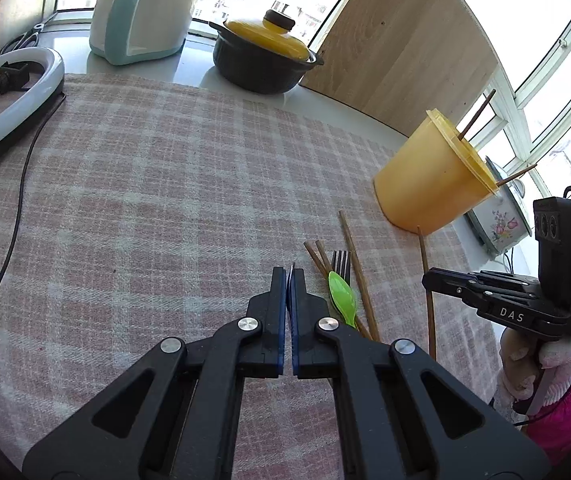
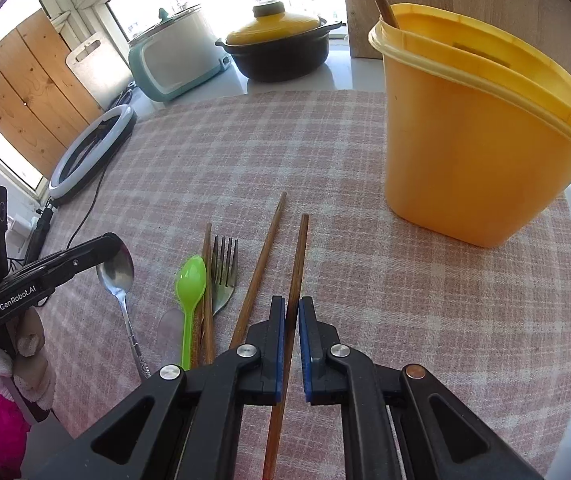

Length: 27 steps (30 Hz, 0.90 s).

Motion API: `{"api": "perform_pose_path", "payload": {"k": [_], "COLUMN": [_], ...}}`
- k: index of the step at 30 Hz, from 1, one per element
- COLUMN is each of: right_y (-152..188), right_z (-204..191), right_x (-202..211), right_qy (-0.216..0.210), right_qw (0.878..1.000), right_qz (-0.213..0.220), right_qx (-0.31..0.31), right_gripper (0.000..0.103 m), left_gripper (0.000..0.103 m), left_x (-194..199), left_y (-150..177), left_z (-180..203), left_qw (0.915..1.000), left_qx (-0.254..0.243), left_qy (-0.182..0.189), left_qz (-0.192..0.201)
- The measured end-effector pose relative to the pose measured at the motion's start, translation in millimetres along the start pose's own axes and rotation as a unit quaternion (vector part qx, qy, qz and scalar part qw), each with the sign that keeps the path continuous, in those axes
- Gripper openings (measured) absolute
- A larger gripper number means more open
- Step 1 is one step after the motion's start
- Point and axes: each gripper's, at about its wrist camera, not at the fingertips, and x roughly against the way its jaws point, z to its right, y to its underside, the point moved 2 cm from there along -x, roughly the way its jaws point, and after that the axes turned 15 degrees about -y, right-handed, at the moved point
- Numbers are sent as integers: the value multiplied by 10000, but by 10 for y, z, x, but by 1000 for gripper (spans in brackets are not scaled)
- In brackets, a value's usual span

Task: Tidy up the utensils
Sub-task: 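Lift the spoon with the left tool while the right tool lifts its chopstick toward the bin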

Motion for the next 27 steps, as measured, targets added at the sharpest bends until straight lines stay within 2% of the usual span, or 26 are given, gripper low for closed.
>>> {"api": "perform_pose_path", "payload": {"k": [5,15,27], "right_y": [7,-101,-323], "right_z": [-56,-189,-155], "right_x": [228,827,1481], "right_qy": [1,122,303], "right_qw": [9996,9944,9817], "right_qz": [277,1021,1855], "right_qx": [58,255,297], "right_gripper": [4,3,3], "left_gripper": [0,0,0], "left_x": [310,785,948], "left_y": [-82,-319,-759], "left_z": [110,401,874], "left_qw": [9991,9945,9866], "left_qx": [-231,-456,-718], "left_qy": [-27,271,598], "left_qz": [356,902,1337]}}
